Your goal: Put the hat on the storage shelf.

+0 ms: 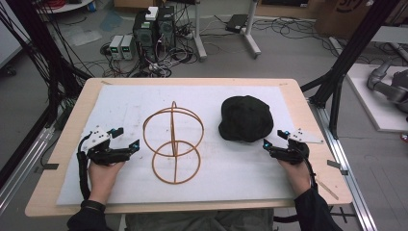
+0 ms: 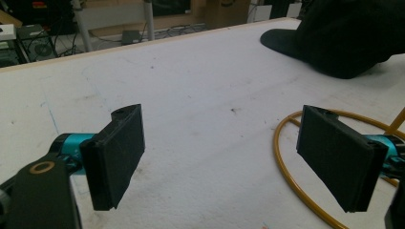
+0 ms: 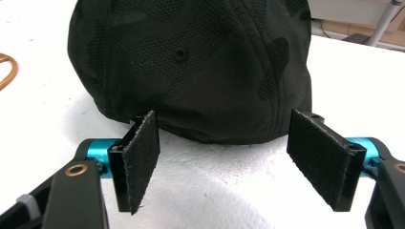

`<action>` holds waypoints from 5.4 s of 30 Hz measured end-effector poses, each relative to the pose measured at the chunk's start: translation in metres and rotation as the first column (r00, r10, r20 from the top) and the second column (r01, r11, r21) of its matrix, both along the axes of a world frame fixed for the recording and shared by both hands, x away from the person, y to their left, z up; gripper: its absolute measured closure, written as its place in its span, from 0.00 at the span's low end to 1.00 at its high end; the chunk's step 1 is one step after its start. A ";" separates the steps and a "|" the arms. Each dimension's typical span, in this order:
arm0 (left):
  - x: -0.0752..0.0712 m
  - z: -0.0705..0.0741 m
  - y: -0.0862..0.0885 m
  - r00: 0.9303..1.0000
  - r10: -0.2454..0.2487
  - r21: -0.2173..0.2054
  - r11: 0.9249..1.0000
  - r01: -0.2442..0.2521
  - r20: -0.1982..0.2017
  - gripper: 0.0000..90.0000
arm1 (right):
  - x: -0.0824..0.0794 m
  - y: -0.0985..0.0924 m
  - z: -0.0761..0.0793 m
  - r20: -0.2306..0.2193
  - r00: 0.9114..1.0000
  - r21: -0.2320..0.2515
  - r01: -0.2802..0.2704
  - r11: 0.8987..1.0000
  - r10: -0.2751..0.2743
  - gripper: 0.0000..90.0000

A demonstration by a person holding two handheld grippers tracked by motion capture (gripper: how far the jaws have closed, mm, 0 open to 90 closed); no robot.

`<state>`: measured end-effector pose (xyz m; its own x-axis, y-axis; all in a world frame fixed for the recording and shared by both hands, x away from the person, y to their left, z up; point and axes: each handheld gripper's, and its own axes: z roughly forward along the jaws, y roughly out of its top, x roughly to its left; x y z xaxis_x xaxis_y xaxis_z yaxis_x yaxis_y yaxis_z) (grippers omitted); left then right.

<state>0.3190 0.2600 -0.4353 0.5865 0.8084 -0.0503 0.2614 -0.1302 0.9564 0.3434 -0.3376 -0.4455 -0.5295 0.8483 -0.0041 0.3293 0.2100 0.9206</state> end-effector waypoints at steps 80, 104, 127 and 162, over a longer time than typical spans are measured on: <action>0.002 -0.004 -0.006 0.998 -0.028 0.055 0.998 0.031 -0.048 0.19 | 0.035 -0.008 0.049 0.110 0.991 -0.016 -0.080 0.997 0.081 0.71; 0.004 -0.006 -0.008 0.997 -0.050 0.050 0.997 0.053 -0.061 0.19 | 0.103 -0.007 0.042 0.098 0.988 -0.205 -0.095 0.974 0.117 0.52; 0.006 -0.007 -0.011 0.995 -0.071 0.047 0.996 0.074 -0.066 0.19 | 0.122 0.014 0.038 0.022 0.966 -0.196 -0.248 0.949 0.257 0.67; 0.009 -0.005 -0.013 0.995 -0.083 0.043 0.995 0.086 -0.050 0.19 | 0.080 0.025 0.100 0.082 0.989 0.042 -0.123 0.991 0.119 0.98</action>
<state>0.3282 0.2472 -0.4404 0.6506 0.7581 -0.0451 0.2935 -0.1962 0.9356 0.4235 -0.3126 -0.3455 -0.6281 0.7780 -0.0121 0.2294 0.2000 0.9526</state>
